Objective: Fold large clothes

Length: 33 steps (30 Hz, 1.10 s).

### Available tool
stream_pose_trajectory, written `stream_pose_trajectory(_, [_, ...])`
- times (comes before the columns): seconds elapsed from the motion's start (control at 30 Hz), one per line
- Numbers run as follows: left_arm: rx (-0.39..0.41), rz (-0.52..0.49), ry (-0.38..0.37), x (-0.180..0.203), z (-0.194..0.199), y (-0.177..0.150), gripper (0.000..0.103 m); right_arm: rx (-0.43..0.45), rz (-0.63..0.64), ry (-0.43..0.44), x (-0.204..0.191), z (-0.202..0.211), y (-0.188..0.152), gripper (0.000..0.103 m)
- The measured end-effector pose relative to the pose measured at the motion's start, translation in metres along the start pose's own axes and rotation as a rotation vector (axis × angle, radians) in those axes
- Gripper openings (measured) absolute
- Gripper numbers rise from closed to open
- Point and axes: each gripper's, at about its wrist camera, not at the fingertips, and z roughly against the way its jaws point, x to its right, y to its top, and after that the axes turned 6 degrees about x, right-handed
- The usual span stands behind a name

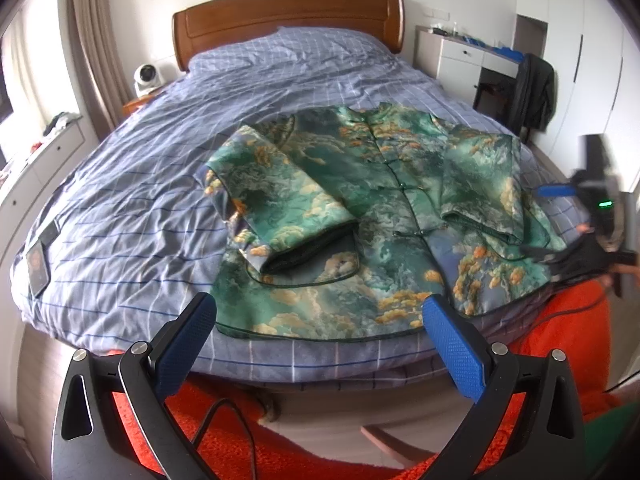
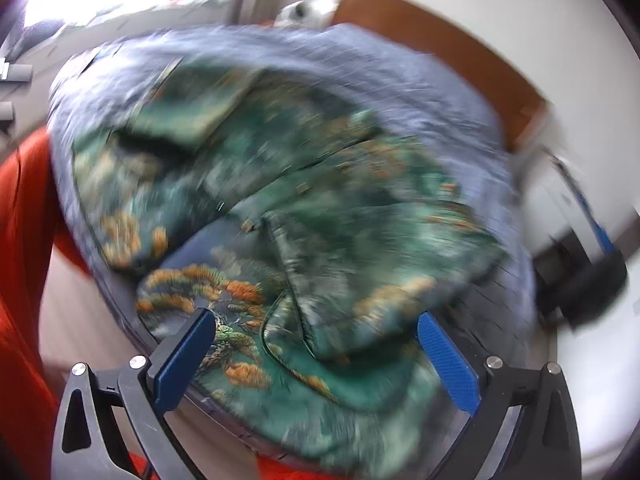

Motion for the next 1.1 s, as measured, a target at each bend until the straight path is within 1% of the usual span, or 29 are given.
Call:
stream_pose_trajectory(0.07, [-0.008, 0.010, 0.000, -0.002, -0.001, -0.001, 0.103, -0.034, 0.034, 0.068, -0.001, -0.038, 0.001, 0.102])
stream_pose_trajectory(0.1, [-0.014, 0.015, 0.001, -0.004, -0.002, -0.002, 0.103, -0.049, 0.040, 0.083, 0.000, -0.051, 0.001, 0.102])
stream_pose_trajectory(0.13, [-0.015, 0.017, 0.004, -0.005, -0.002, -0.003, 0.103, -0.068, 0.052, 0.089, 0.001, -0.068, 0.001, 0.101])
stream_pose_trajectory(0.17, [-0.016, 0.019, 0.010, -0.006, -0.002, -0.003, 0.103, -0.091, 0.070, 0.070, 0.003, -0.089, -0.001, 0.101])
stream_pose_trajectory(0.2, [-0.015, 0.019, 0.015, -0.007, -0.001, -0.004, 0.103, -0.096, 0.068, 0.060, 0.005, -0.099, -0.002, 0.097])
stream_pose_trajectory(0.23, [-0.014, 0.021, 0.023, -0.009, 0.000, -0.004, 0.103, -0.094, 0.028, 0.070, 0.014, -0.108, -0.002, 0.082])
stream_pose_trajectory(0.27, [-0.016, 0.025, 0.031, -0.012, 0.000, -0.005, 0.103, -0.079, -0.053, 0.103, 0.027, -0.110, -0.002, 0.069])
stream_pose_trajectory(0.3, [-0.018, 0.030, 0.033, -0.013, 0.001, -0.005, 0.103, -0.068, -0.109, 0.122, 0.035, -0.108, -0.002, 0.041])
stream_pose_trajectory(0.33, [-0.024, 0.039, 0.033, -0.016, -0.001, -0.006, 0.103, -0.052, -0.188, 0.157, 0.047, -0.103, -0.002, 0.020])
stream_pose_trajectory(0.37, [-0.033, 0.050, 0.029, -0.018, -0.004, -0.007, 0.103, -0.017, -0.268, 0.188, 0.060, -0.091, -0.004, 0.013])
stream_pose_trajectory(0.4, [-0.039, 0.054, 0.026, -0.019, -0.006, -0.007, 0.103, 0.002, -0.284, 0.161, 0.064, -0.083, -0.001, 0.011])
stream_pose_trajectory(0.5, [-0.054, 0.050, 0.015, -0.017, -0.013, -0.005, 0.103, 0.090, -0.354, 0.066, 0.091, -0.035, -0.002, 0.010])
stream_pose_trajectory(0.57, [-0.048, 0.038, 0.012, -0.014, -0.013, -0.003, 0.103, 0.178, -0.463, -0.039, 0.128, 0.012, -0.009, 0.010])
stream_pose_trajectory(0.6, [-0.045, 0.032, 0.007, -0.012, -0.013, -0.001, 0.103, 0.204, -0.505, -0.083, 0.149, 0.025, -0.012, 0.010])
stream_pose_trajectory(0.63, [-0.044, 0.028, 0.004, -0.011, -0.014, 0.000, 0.103, 0.241, -0.560, -0.148, 0.171, 0.049, -0.020, 0.010])
stream_pose_trajectory(0.67, [-0.044, 0.024, 0.003, -0.010, -0.016, 0.001, 0.103, 0.267, -0.599, -0.210, 0.189, 0.067, -0.028, 0.010])
stream_pose_trajectory(0.73, [-0.045, 0.017, 0.002, -0.009, -0.018, 0.003, 0.103, 0.289, -0.648, -0.333, 0.221, 0.089, -0.042, 0.010])
stream_pose_trajectory(0.8, [-0.048, 0.006, 0.001, -0.010, -0.023, 0.005, 0.103, 0.272, -0.720, -0.432, 0.254, 0.102, -0.064, 0.010])
stream_pose_trajectory(0.87, [-0.044, -0.002, -0.008, -0.011, -0.026, 0.007, 0.103, 0.226, -0.789, -0.515, 0.281, 0.101, -0.092, 0.010])
stream_pose_trajectory(0.97, [-0.025, -0.023, 0.005, -0.016, -0.028, 0.013, 0.103, 0.149, -0.894, -0.553, 0.305, 0.082, -0.131, 0.010])
stream_pose_trajectory(1.03, [-0.017, -0.051, 0.016, -0.020, -0.029, 0.017, 0.103, 0.106, -0.944, -0.569, 0.310, 0.067, -0.152, 0.012])
stream_pose_trajectory(1.07, [-0.013, -0.062, 0.024, -0.021, -0.030, 0.018, 0.103, 0.086, -0.964, -0.574, 0.312, 0.061, -0.162, 0.015])
stream_pose_trajectory(1.1, [-0.006, -0.084, 0.037, -0.024, -0.031, 0.019, 0.103, 0.060, -0.989, -0.580, 0.312, 0.056, -0.173, 0.025])
